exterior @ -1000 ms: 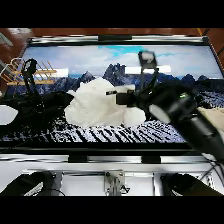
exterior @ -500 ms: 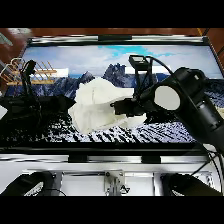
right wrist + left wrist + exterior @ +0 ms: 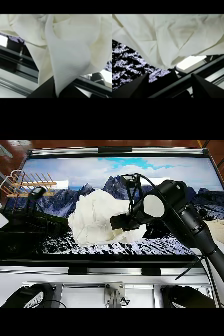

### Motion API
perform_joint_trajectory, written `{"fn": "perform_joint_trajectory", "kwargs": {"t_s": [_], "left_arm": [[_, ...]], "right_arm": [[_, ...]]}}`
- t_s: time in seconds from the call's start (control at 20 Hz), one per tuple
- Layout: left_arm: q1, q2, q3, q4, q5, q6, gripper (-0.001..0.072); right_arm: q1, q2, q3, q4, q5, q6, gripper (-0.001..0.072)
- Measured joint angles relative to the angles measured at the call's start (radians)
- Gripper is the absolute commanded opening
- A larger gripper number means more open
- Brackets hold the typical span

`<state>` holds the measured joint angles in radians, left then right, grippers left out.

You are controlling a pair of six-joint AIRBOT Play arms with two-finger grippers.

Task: Fold the shirts.

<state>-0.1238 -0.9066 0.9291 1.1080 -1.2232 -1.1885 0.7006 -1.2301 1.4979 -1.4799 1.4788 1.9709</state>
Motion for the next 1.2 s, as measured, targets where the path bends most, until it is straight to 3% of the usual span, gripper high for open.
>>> {"fn": "perform_joint_trajectory", "kwargs": {"t_s": [0.15,0.5,0.55,0.65,0.9,1.0,1.1,1.15,1.2], "left_arm": [[-0.027,-0.074,-0.05,-0.022,0.043,0.044,0.0622],[-0.136,-0.295,-0.077,-0.17,0.278,0.072,0.0599],[-0.146,-0.327,-0.077,-0.181,0.293,0.074,0.0519],[-0.15,-0.381,-0.07,-0.195,0.31,0.071,0.0049],[-0.073,-0.412,0.031,-0.208,0.218,0.062,0.0049],[-0.034,-0.366,0.073,-0.21,0.168,0.077,0.0082],[-0.005,-0.312,0.096,-0.192,0.124,0.088,0.072],[0.006,-0.292,0.103,-0.184,0.098,0.09,0.072],[0.013,-0.278,0.108,-0.176,0.063,0.09,0.0647]], "right_arm": [[0.0,-0.002,0.0,0.009,-0.004,-0.001,0.0075],[0.0,-0.003,0.0,0.015,-0.012,-0.002,0.0075],[0.0,-0.003,0.0,0.015,-0.013,-0.002,0.0075],[0.0,-0.003,0.0,0.015,-0.013,-0.002,0.0075],[0.0,-0.003,0.0,0.014,-0.013,-0.002,0.0075],[0.0,-0.003,0.0,0.011,-0.013,-0.002,0.0075],[0.0,-0.003,0.0,0.008,-0.015,-0.002,0.0075],[0.0,-0.003,0.0,0.008,-0.021,-0.002,0.0075],[0.0,-0.003,0.0,0.008,-0.022,-0.002,0.0075]]}}
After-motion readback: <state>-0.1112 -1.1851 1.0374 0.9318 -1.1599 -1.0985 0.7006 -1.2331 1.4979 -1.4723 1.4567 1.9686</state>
